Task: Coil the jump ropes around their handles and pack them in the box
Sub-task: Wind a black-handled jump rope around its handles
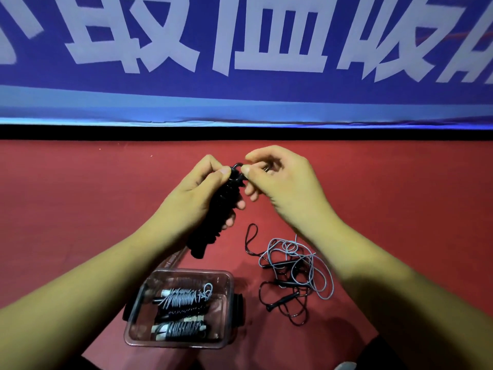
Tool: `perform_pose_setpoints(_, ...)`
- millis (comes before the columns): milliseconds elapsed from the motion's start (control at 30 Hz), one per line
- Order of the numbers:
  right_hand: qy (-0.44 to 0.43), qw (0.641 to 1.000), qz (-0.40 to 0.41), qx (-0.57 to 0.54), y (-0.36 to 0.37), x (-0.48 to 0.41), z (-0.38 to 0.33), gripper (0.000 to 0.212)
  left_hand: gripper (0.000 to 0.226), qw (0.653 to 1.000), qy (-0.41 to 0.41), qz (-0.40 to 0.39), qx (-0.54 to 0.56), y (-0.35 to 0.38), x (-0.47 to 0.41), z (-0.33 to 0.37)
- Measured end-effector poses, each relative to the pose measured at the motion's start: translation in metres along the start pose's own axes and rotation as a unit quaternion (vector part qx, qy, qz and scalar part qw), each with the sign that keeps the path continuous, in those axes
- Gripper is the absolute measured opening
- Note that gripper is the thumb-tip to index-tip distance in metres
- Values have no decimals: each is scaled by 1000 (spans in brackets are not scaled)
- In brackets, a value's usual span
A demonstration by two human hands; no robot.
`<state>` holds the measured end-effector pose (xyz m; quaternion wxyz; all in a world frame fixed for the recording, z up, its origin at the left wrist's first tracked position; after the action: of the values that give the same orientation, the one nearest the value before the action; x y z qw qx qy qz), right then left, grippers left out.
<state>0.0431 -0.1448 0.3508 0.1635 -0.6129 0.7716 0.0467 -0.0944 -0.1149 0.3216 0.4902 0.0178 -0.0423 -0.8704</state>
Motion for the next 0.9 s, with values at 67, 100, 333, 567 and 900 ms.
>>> perform_pose_setpoints(67, 70, 973, -1, -220, 0, -2, 6, 18, 23, 999, -6, 0, 50, 0, -1, 3)
perform_pose_setpoints(100, 85, 953, -2, -292, 0, -2, 8, 18, 23, 998, -12, 1, 67, 1, -1, 5)
perform_pose_setpoints(333, 52, 968, 40, -241, 3, -2, 10, 26, 22, 996, -25, 3, 80, 10, 1, 2)
perform_pose_setpoints(567, 5, 989, 63, -132, -4, -7, 4, 14, 18, 999, -7, 33, 41, 7, 4, 3)
perform_pose_setpoints(900, 86, 978, -85, -167, 7, -8, 9, 5, 22, 1000, 18, 17, -7, 9, 13, 6)
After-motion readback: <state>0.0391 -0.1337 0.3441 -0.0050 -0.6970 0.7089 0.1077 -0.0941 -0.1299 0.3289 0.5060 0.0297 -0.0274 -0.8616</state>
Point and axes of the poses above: each hand's wrist, its own x-axis away from the middle knuckle, its own y-axis out of the palm, z = x × y, the point moved 6 cm from there along -x, towards the middle knuckle, and after that the axes turned 3 degrees about -y, right-handed, at the moved point
